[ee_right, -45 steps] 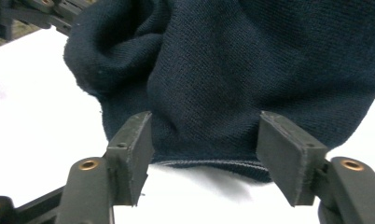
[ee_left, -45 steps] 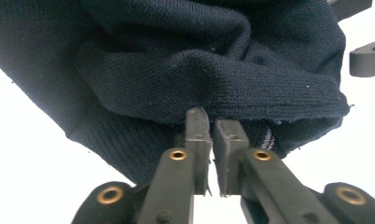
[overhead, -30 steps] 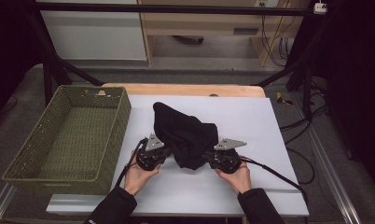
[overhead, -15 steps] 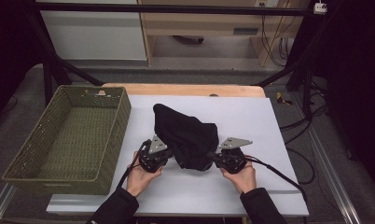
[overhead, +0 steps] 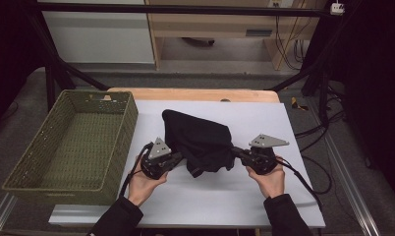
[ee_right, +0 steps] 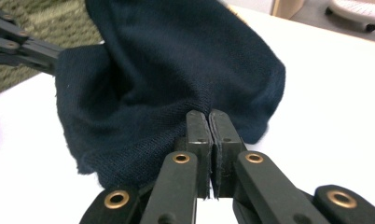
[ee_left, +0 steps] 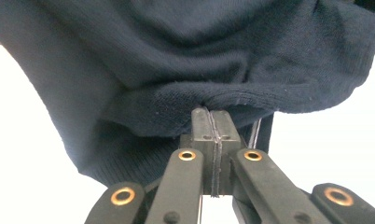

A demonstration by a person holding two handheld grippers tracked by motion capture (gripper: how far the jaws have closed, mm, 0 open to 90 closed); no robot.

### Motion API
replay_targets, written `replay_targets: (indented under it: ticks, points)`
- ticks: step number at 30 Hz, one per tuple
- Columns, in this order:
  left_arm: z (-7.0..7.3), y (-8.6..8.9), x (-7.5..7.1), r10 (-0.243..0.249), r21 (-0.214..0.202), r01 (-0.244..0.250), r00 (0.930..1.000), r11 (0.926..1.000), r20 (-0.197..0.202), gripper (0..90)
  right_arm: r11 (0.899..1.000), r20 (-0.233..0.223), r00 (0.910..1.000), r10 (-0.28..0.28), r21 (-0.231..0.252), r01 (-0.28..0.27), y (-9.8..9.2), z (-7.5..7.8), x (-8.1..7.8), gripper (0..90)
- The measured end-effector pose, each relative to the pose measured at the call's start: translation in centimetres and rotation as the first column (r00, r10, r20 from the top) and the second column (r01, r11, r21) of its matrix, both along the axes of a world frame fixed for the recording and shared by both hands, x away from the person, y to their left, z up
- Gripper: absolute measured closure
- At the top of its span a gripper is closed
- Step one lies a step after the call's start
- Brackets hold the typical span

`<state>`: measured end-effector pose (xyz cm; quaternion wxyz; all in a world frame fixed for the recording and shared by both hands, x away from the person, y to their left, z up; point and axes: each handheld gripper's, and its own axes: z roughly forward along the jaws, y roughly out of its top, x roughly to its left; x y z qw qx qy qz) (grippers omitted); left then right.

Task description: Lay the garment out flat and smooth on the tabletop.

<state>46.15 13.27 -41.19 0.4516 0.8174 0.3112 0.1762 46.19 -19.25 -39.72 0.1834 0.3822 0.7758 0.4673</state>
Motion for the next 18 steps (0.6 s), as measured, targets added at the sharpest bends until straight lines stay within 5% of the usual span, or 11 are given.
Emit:
replay_targets:
  ticks: [9, 15, 16, 18]
  points:
    - [2.7, 0.8, -0.8, -0.02, -0.063, 0.022, 0.9988, 0.9977, 0.044, 90.0, 0.999, 0.032, 0.9992, -0.022, 0.032, 0.021, -0.6, 3.6, 0.0, 88.7]
    - [1.0, -0.8, -0.4, -0.049, -0.032, 0.049, 0.9987, 0.9983, 0.011, 88.5, 0.999, 0.042, 0.9987, -0.028, 0.02, 0.028, 0.7, 4.5, 1.0, 88.7]
    - [0.8, -1.1, -0.3, -0.049, -0.028, 0.049, 0.9988, 0.9984, 0.007, 78.9, 0.999, 0.044, 0.9986, -0.031, 0.026, 0.03, 1.1, 4.5, 1.6, 88.6]
    - [0.5, -1.5, 0.0, -0.046, -0.021, 0.046, 0.9988, 0.9987, 0.017, 75.1, 0.999, 0.045, 0.9985, -0.032, 0.029, 0.031, 1.4, 4.6, 1.8, 88.7]
